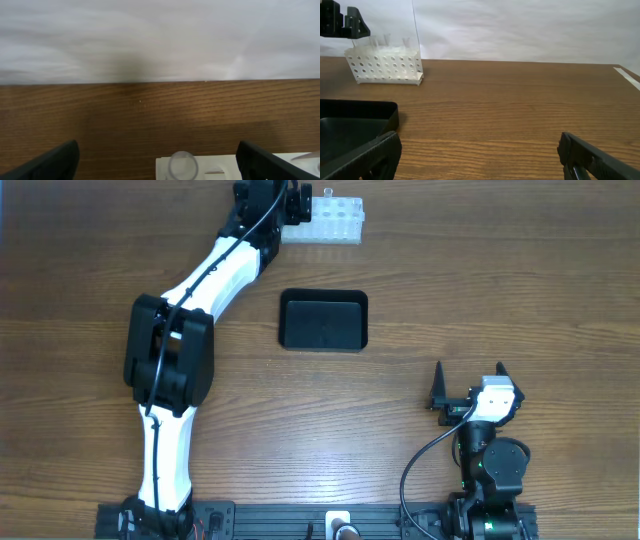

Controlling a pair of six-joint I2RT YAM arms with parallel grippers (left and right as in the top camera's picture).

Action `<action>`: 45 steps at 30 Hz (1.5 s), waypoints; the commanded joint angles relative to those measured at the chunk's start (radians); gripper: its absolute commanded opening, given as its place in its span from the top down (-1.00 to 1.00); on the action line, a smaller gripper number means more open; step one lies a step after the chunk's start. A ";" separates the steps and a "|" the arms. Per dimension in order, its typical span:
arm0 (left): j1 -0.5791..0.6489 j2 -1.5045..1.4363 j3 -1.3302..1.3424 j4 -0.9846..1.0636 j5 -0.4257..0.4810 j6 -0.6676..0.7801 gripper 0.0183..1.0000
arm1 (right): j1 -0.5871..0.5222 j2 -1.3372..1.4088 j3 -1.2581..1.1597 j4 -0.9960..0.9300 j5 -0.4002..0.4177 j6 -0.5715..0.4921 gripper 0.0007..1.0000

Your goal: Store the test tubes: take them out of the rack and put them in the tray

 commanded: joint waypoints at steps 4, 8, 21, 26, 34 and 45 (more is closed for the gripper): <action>0.005 0.032 0.021 0.008 -0.010 -0.027 -0.96 | -0.006 -0.004 -0.006 -0.003 -0.005 -0.001 -0.99; 0.005 0.035 0.021 0.008 -0.010 -0.026 -0.80 | -0.006 -0.004 -0.006 -0.003 -0.005 -0.001 -0.98; -0.002 0.048 0.021 0.019 -0.004 -0.030 -0.20 | -0.006 -0.004 -0.006 -0.003 -0.005 -0.001 -0.99; -0.003 0.048 0.021 0.019 0.007 -0.030 -0.01 | -0.006 -0.004 -0.006 -0.003 -0.005 -0.001 -0.99; -0.014 0.048 0.021 0.019 0.010 -0.029 0.12 | -0.006 -0.004 -0.006 -0.003 -0.005 -0.001 -0.98; -0.016 0.048 0.021 0.020 0.029 -0.030 0.44 | -0.006 -0.004 -0.006 -0.003 -0.005 -0.001 -0.98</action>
